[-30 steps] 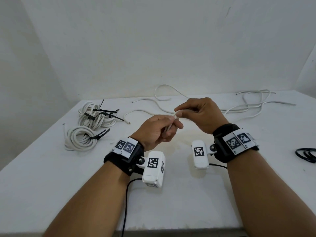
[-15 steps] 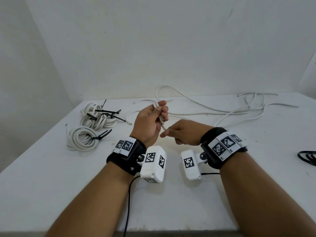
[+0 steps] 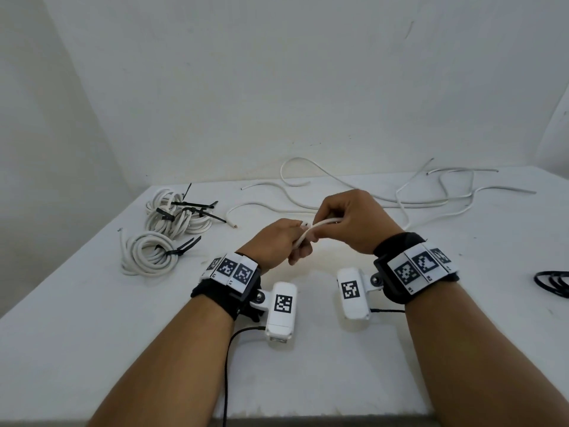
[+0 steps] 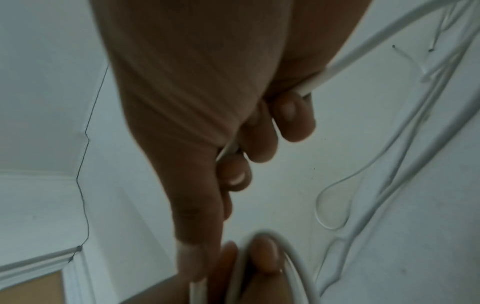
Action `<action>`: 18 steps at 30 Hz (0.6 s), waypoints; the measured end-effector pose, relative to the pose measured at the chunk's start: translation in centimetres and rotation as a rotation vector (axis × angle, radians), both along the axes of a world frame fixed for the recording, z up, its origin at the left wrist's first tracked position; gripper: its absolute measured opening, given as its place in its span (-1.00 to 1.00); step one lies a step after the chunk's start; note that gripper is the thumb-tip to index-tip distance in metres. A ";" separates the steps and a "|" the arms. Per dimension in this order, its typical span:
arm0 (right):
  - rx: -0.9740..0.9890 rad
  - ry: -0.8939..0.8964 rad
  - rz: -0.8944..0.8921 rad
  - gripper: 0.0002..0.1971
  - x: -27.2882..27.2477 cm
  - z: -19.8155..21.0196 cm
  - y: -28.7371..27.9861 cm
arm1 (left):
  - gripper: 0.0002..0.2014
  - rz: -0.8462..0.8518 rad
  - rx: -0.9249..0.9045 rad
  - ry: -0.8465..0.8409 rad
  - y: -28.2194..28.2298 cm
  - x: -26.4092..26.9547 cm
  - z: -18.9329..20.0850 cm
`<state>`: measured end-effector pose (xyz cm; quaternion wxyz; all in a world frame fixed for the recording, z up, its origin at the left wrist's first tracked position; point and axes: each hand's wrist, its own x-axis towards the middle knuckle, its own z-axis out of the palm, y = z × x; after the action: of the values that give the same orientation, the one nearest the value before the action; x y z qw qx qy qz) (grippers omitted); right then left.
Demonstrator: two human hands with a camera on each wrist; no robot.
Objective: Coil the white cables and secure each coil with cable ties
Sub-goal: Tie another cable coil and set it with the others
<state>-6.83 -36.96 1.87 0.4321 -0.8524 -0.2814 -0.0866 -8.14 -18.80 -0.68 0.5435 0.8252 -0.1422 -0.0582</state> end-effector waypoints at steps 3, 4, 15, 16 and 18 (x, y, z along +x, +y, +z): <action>0.092 -0.039 0.000 -0.91 0.3 -0.2 -0.3 | -0.59 -0.025 -0.215 0.029 -0.9 -0.3 0.2; 0.123 -0.038 -0.004 -0.93 0.5 -0.3 -0.5 | -0.55 -0.049 -0.282 0.052 -1.1 -0.4 0.3; 0.206 0.090 -0.004 -0.54 1.3 -1.1 0.3 | -0.65 -0.200 -0.670 0.087 -1.3 -0.9 0.8; 0.203 0.140 0.003 -0.49 1.2 -1.0 0.5 | -0.67 -0.222 -0.713 0.109 -1.2 -0.9 0.8; 0.157 0.223 -0.003 -0.44 1.2 -1.0 0.7 | -0.71 -0.284 -0.819 0.160 -0.8 -0.8 0.7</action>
<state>-5.59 -36.22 0.84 0.5262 -0.8206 -0.2226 -0.0136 -8.97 -19.64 0.01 0.8218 0.5068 -0.2229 -0.1346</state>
